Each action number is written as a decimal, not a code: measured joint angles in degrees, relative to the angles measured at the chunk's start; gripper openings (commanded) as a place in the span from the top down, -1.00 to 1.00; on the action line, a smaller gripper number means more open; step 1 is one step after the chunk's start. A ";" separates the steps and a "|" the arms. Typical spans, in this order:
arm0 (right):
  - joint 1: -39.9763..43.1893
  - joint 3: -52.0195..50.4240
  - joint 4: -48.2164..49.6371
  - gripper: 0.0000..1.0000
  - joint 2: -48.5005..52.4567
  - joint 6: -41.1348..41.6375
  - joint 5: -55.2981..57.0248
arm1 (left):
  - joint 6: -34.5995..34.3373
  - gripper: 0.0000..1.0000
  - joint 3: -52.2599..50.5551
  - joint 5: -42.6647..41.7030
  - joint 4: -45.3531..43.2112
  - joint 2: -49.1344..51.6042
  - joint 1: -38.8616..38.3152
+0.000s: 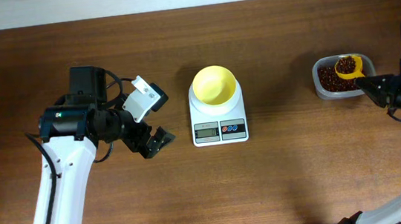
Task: Scoop item into bowl and weigh 50g on scale
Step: 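Carry the filled scoop left over the yellow bowl with the right gripper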
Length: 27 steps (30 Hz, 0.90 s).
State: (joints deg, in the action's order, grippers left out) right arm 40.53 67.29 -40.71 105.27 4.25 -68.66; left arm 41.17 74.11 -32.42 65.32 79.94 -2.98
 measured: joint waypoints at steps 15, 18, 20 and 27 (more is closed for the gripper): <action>-15.32 0.00 0.00 0.92 0.02 0.07 -3.17 | 0.00 -0.98 0.00 0.00 0.00 0.00 0.00; -18.03 0.00 0.00 0.92 0.02 0.00 -6.84 | 0.00 -0.98 0.00 0.00 0.00 0.00 0.00; -20.63 0.00 0.04 0.92 0.02 0.00 -7.85 | 0.00 -0.98 0.00 0.00 0.00 0.00 0.00; -27.47 0.00 1.57 0.92 0.02 0.02 -10.56 | 0.00 -0.98 0.00 0.00 0.00 0.00 0.00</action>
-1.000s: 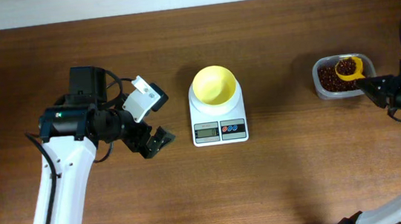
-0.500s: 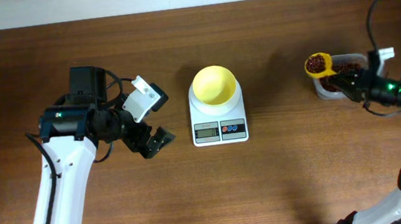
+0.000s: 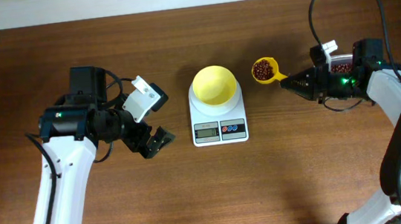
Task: Scoop item into bowl and weigh 50g on scale
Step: 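Carry the filled scoop left over the yellow bowl with the right gripper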
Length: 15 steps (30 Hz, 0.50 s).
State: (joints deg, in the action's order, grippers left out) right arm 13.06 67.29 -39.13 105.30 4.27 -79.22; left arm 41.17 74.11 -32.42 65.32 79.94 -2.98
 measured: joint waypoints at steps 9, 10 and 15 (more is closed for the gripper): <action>-5.49 0.00 1.29 0.92 0.00 1.31 -0.87 | 0.00 -0.98 0.00 0.00 0.00 0.00 0.00; -6.36 0.00 2.08 0.92 0.00 1.33 -0.90 | 0.00 -0.98 0.00 0.00 0.00 0.00 0.00; -10.40 -0.33 11.89 0.92 0.00 5.11 -1.09 | 0.00 -0.98 0.00 0.00 0.04 0.00 0.00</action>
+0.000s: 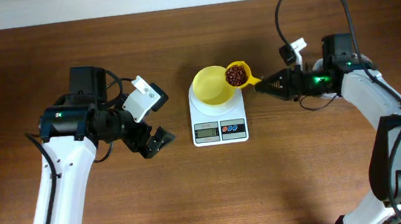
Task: Scoop item into bowl and weigh 50g on scale
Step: 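Carry the filled scoop left over the yellow bowl with the right gripper, then tilt the scoop with the right gripper to pour beans into the bowl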
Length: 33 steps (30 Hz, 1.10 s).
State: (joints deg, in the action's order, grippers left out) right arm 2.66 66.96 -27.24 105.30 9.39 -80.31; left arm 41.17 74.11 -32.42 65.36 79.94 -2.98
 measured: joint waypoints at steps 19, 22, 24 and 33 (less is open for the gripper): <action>-5.07 -0.13 13.20 0.92 0.04 5.38 10.10 | 0.00 -0.98 0.00 0.00 -0.04 0.00 0.00; -5.07 -0.13 15.17 0.92 0.04 3.76 12.55 | 0.00 -0.98 0.00 0.00 -0.07 0.00 0.00; -5.07 -0.13 15.32 0.92 0.04 2.08 14.88 | 0.00 -0.98 0.00 0.00 -0.04 0.00 0.00; -5.14 -0.13 15.41 0.92 0.04 -9.20 17.55 | 0.00 -0.98 0.00 0.00 -0.04 0.00 0.00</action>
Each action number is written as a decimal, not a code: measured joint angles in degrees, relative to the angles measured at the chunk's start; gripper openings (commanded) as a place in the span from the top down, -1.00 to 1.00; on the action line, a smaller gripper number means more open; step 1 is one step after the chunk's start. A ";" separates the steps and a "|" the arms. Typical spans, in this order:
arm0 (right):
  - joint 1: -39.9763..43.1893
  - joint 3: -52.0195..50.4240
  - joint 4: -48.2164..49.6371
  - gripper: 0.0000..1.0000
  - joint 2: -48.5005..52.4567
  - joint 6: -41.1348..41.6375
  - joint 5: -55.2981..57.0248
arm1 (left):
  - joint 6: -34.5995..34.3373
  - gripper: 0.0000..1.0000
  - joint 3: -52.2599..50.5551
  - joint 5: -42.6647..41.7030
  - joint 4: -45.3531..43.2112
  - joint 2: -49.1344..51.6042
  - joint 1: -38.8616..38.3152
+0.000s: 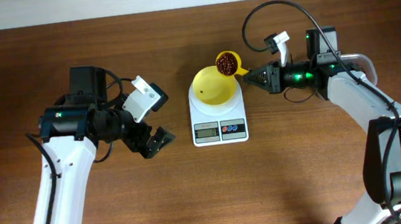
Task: Scoop item into bowl and weigh 50g on scale
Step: 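Tilt the scoop with the right gripper to pour beans into the bowl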
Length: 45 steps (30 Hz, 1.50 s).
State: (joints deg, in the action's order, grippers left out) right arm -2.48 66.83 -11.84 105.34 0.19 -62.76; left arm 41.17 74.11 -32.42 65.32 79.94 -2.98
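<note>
A yellow bowl [213, 86] sits on the white scale [219, 122] at the table's middle. My right gripper [251, 78] is shut on the handle of a yellow scoop [228, 63] full of dark red beans, held at the bowl's right rim. Inside the bowl only yellow shows. The bean container is hidden behind my right arm. My left gripper [155, 143] hangs open left of the scale, holding nothing.
The scale's display [206, 132] and its buttons [232, 129] face the front edge. My right arm's cable [279, 10] loops above the table at the back. Bare brown tabletop surrounds the scale.
My right gripper has moved left with the loaded scoop, whose cup now sits higher at the bowl's right rim. The left arm has not moved.
The scoop was in the bean container at the far right, full of beans. Then it hung over the table between container and scale. Then it reached the bowl's right edge, and now it is at the rim, still loaded. The left arm stayed still throughout.
</note>
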 measured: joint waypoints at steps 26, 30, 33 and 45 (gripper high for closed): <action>-3.69 -0.02 1.40 0.92 0.02 -31.61 12.52 | 0.00 -0.98 0.00 0.00 0.00 0.00 0.00; -3.69 -0.04 3.72 0.92 0.04 -32.33 13.79 | 0.00 -0.98 0.00 0.00 0.00 0.00 0.00; -3.69 -0.04 3.45 0.92 0.04 -32.35 13.88 | 0.00 -0.98 0.00 0.00 0.00 0.00 0.00; -4.20 -0.02 -1.88 0.92 -2.93 -32.39 17.16 | 0.00 -0.98 0.00 0.00 0.00 0.00 0.00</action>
State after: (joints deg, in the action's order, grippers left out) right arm -6.68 66.81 -13.72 102.41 -32.21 -45.60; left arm 41.17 74.11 -32.42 65.32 79.94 -2.98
